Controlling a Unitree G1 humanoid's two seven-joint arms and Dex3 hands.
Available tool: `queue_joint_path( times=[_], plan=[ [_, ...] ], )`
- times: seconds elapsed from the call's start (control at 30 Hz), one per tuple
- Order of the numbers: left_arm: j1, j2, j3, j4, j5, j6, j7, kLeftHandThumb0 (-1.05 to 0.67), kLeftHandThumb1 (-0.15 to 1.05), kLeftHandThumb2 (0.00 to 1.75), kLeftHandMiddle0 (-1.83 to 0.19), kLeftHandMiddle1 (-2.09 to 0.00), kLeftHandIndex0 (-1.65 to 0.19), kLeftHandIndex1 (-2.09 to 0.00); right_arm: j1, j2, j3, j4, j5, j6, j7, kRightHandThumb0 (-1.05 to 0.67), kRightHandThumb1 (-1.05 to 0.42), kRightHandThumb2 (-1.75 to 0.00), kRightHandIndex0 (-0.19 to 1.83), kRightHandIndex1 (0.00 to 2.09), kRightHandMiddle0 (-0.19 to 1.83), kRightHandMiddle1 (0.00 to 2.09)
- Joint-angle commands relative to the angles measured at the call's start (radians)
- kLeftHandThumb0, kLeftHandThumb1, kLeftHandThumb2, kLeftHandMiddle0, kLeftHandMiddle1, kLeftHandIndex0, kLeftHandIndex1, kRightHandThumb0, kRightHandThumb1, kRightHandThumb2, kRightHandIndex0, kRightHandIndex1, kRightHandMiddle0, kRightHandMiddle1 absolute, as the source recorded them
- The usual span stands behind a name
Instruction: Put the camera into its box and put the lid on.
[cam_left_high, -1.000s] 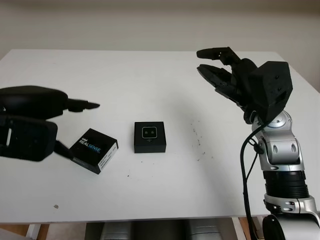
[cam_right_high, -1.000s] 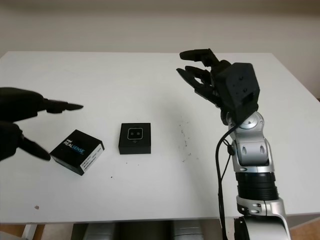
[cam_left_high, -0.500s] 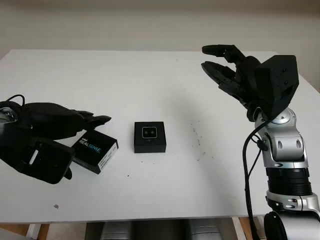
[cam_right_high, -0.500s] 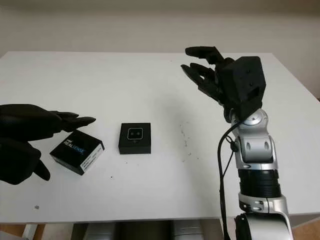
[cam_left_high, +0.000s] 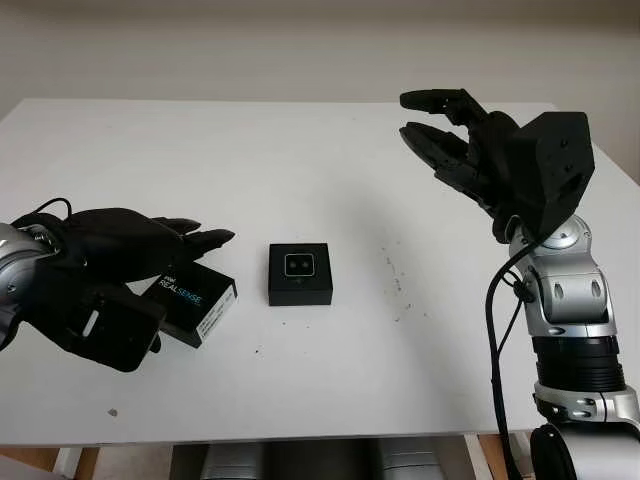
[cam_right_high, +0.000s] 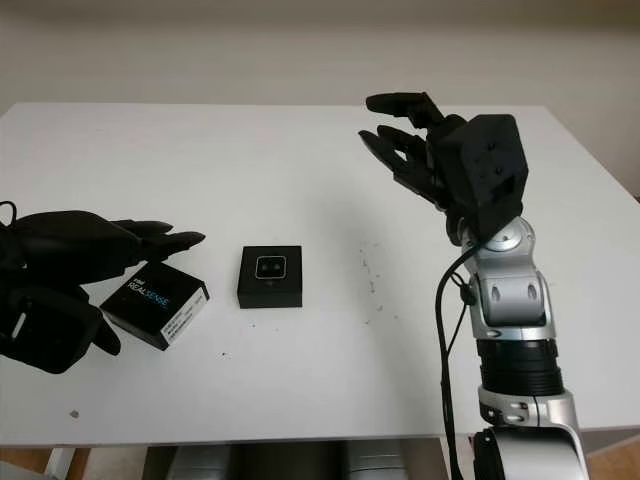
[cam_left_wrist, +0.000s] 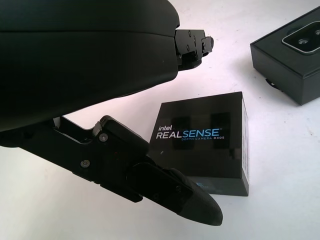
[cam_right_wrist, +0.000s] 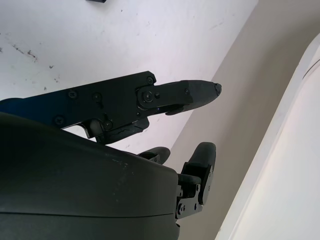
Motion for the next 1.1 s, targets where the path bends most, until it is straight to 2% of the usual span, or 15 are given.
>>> queue_joint_path(
  times=[0.0, 0.1, 0.33, 0.63, 0.77, 0.8, 0.83, 0.87, 0.9, 0.93, 0.97, 1.03, 1.07],
  plan=[
    [-0.023, -0.008, -0.015, 0.009, 0.011, -0.009, -0.005, -0.75, 0.86, 0.05, 0.03, -0.06, 0.1, -0.06, 0.006, -0.007, -0.001, -0.024, 0.001, 0.004, -0.007, -0.5, -1.05, -0.21, 0.3, 0.25, 0.03, 0.89],
    [-0.022, -0.008, -0.025, 0.009, 0.026, -0.007, -0.017, -0.77, 0.86, 0.05, 0.03, -0.06, 0.1, -0.06, 0.009, -0.003, -0.005, -0.027, 0.009, 0.006, -0.008, -0.49, -1.05, -0.21, 0.3, 0.25, 0.03, 0.88],
    [-0.018, -0.031, -0.036, 0.006, 0.02, 0.072, -0.082, -0.67, 0.85, 0.05, 0.04, -0.05, 0.1, -0.06, 0.015, 0.004, -0.007, -0.025, 0.016, -0.004, -0.016, -0.48, -1.05, -0.22, 0.31, 0.24, 0.04, 0.88],
    [-0.012, -0.045, -0.051, 0.007, 0.029, 0.093, -0.088, -0.66, 0.83, 0.05, -0.05, -0.08, 0.03, -0.09, 0.019, -0.004, -0.003, -0.033, 0.016, -0.009, -0.018, -0.48, -1.05, -0.22, 0.31, 0.23, 0.02, 0.92],
    [0.004, -0.054, -0.053, 0.004, 0.043, 0.065, -0.045, -0.7, 0.86, 0.06, -0.16, -0.13, -0.03, -0.12, 0.021, 0.002, -0.007, -0.04, 0.023, 0.0, -0.022, -0.48, -1.05, -0.22, 0.32, 0.23, 0.02, 0.93],
    [0.012, -0.058, -0.049, 0.005, 0.043, 0.052, -0.023, -0.7, 0.88, 0.06, -0.12, -0.37, -0.08, -0.15, 0.021, 0.003, -0.007, -0.041, 0.025, 0.003, -0.023, -0.47, -1.05, -0.21, 0.32, 0.23, 0.03, 0.94],
    [0.019, -0.06, -0.046, 0.008, 0.043, 0.039, -0.002, -0.71, 0.89, 0.06, 0.03, -0.81, -0.12, -0.18, 0.021, 0.004, -0.007, -0.042, 0.028, 0.006, -0.022, -0.48, -1.05, -0.21, 0.32, 0.23, 0.03, 0.94],
    [0.027, -0.064, -0.043, 0.01, 0.046, 0.029, 0.022, -0.71, 0.91, 0.06, 0.11, -1.09, -0.15, -0.22, 0.022, 0.004, -0.007, -0.043, 0.03, 0.01, -0.023, -0.47, -1.05, -0.21, 0.32, 0.23, 0.02, 0.94],
    [0.036, -0.068, -0.038, 0.01, 0.049, 0.022, 0.047, -0.71, 0.93, 0.06, 0.15, -1.3, -0.15, -0.34, 0.022, 0.003, -0.006, -0.044, 0.031, 0.011, -0.023, -0.47, -1.05, -0.22, 0.32, 0.23, 0.01, 0.94],
    [0.048, -0.074, -0.031, 0.012, 0.051, 0.008, 0.082, -0.7, 0.94, 0.06, 0.17, -1.53, -0.05, -0.71, 0.023, 0.003, -0.005, -0.045, 0.033, 0.011, -0.023, -0.47, -1.05, -0.22, 0.32, 0.23, 0.01, 0.94],
    [0.058, -0.077, -0.028, 0.01, 0.059, -0.001, 0.111, -0.68, 0.94, 0.05, 0.18, -1.7, 0.0, -0.96, 0.024, 0.005, -0.006, -0.048, 0.034, 0.017, -0.026, -0.48, -1.05, -0.22, 0.32, 0.23, 0.01, 0.94],
    [0.072, -0.078, -0.028, 0.009, 0.081, -0.024, 0.159, -0.63, 1.0, 0.06, 0.19, -1.9, 0.05, -1.29, 0.024, 0.01, -0.007, -0.055, 0.038, 0.03, -0.032, -0.47, -1.05, -0.21, 0.32, 0.23, 0.01, 0.94],
    [0.075, -0.077, -0.029, 0.01, 0.09, -0.031, 0.173, -0.61, 1.01, 0.06, 0.18, -1.94, 0.05, -1.36, 0.025, 0.011, -0.006, -0.058, 0.039, 0.035, -0.034, -0.47, -1.05, -0.21, 0.31, 0.23, 0.01, 0.94]
  ],
)
